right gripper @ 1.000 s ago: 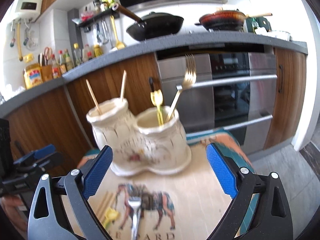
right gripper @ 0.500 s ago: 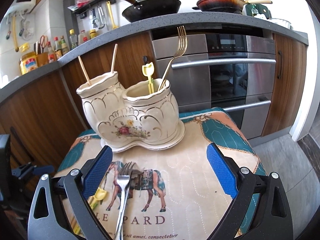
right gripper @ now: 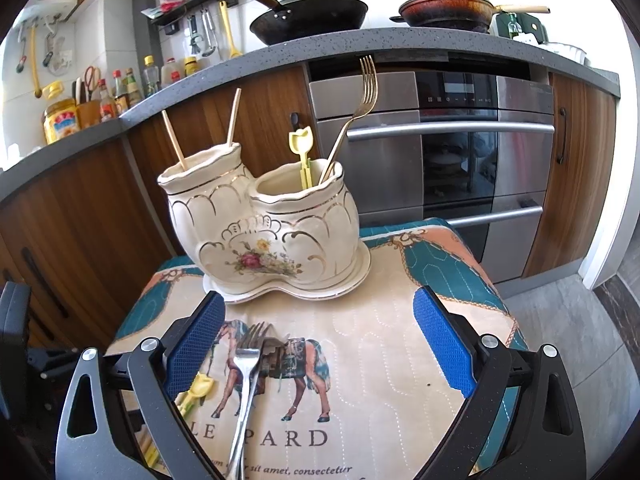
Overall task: Organize utensils
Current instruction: 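Grasp a third wooden chopstick with the left tool while the right tool grasps the silver fork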
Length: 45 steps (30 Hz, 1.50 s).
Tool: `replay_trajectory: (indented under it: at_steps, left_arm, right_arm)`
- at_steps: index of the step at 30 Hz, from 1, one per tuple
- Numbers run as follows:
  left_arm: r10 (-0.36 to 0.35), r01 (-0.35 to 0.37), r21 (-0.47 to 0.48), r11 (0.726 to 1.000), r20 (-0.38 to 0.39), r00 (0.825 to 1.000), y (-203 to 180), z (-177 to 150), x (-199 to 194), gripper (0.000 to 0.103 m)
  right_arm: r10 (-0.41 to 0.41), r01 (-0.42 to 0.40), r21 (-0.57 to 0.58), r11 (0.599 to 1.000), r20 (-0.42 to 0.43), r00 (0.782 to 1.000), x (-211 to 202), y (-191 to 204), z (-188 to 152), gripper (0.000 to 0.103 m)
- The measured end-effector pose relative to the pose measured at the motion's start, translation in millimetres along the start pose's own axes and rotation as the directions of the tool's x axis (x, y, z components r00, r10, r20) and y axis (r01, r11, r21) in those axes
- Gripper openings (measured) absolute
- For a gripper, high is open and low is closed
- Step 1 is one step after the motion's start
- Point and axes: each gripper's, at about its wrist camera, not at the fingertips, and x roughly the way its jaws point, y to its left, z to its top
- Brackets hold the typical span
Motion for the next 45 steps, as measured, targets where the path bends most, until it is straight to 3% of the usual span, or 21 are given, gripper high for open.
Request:
replay_trajectory:
  at_steps: [8, 20, 27, 30, 35, 38, 45]
  left_arm:
    - [-0.022, 0.022, -0.013, 1.000, 0.008, 1.000, 2, 6, 6, 0.013]
    - [-0.031, 0.036, -0.070, 0.997, 0.067, 0.997, 16, 7, 1, 0.006]
    - [-0.047, 0.070, -0.117, 0.991, 0.189, 0.981, 25, 12, -10, 0.006]
    - [-0.057, 0.091, -0.134, 0.987, 0.241, 0.969, 27, 15, -10, 0.006]
    - [-0.136, 0.190, -0.156, 0.969, 0.302, 0.943, 32, 17, -11, 0.006]
    - [-0.164, 0.225, -0.147, 0.963, 0.342, 0.925, 32, 15, -16, 0.006]
    - [-0.208, 0.276, -0.132, 0.952, 0.385, 0.899, 34, 12, -24, 0.006]
  right_arm:
    - [0.002, -0.003, -0.018, 1.000, -0.004, 1.000, -1, 3, -1, 0.095]
    - [-0.003, 0.002, -0.061, 0.998, -0.017, 1.000, 3, 10, -3, 0.095]
    - [0.013, -0.028, -0.159, 0.987, -0.092, 0.996, 2, 19, -5, 0.093]
    - [0.040, -0.058, -0.151, 0.987, -0.123, 0.992, 2, 23, -12, 0.082]
    - [0.057, -0.095, -0.172, 0.981, -0.214, 0.975, 18, 33, -27, 0.048]
    - [0.075, -0.119, -0.167, 0.979, -0.250, 0.965, 28, 39, -32, 0.036]
    - [0.038, -0.107, -0.251, 0.962, -0.266, 0.963, 42, 65, -38, 0.025]
